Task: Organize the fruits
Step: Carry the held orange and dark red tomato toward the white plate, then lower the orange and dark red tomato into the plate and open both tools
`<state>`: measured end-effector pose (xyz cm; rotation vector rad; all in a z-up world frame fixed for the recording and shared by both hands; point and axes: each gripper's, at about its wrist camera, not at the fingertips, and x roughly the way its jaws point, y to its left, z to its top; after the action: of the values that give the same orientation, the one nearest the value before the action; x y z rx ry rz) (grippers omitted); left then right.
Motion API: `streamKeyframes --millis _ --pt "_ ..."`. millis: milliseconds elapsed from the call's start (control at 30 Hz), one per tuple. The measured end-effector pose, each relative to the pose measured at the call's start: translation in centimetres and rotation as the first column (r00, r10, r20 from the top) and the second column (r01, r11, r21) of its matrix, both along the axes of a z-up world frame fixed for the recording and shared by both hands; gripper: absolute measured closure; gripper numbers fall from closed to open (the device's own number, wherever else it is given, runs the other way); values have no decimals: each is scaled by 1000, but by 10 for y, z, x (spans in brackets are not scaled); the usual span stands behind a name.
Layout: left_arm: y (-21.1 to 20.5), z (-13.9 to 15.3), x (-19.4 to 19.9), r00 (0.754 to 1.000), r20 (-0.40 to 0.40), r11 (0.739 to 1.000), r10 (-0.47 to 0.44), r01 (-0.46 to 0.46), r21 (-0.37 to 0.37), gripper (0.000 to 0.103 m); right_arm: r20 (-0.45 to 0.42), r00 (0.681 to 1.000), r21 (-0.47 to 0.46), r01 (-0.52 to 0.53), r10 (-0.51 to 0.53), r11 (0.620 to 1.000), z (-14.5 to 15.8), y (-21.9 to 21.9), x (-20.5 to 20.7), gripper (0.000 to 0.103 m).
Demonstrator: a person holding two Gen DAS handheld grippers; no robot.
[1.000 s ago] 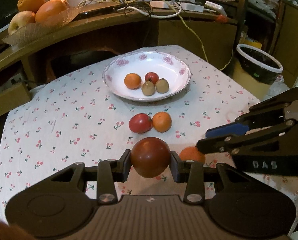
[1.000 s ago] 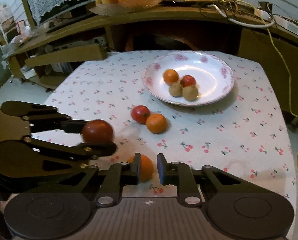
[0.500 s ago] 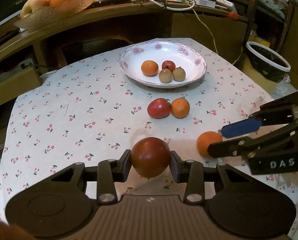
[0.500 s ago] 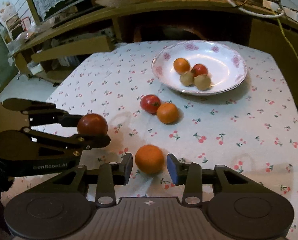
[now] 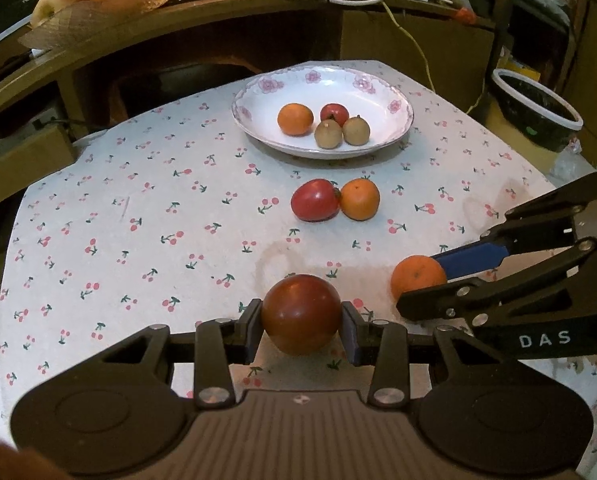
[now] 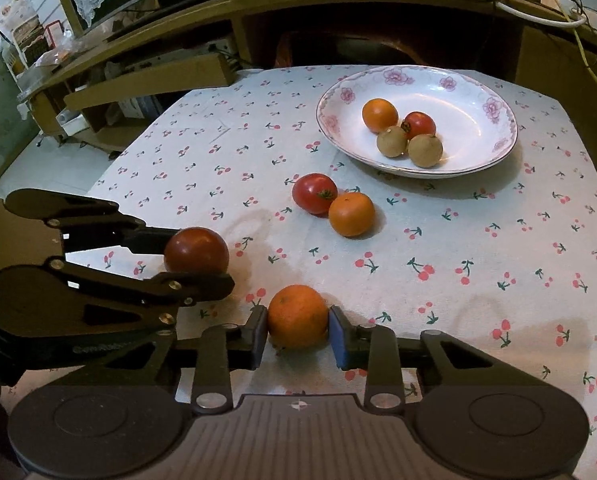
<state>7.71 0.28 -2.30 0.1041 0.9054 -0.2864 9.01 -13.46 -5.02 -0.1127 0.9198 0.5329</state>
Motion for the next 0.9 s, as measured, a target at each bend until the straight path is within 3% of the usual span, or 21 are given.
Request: streamKeyframes --millis 433,900 --pt "-13 15 8 998 50 999 -29 30 -18 58 41 997 41 60 -61 997 17 -15 7 71" --pt "-24 37 42 992 124 999 -27 29 -18 58 106 983 75 141 -149 987 37 -27 31 71"
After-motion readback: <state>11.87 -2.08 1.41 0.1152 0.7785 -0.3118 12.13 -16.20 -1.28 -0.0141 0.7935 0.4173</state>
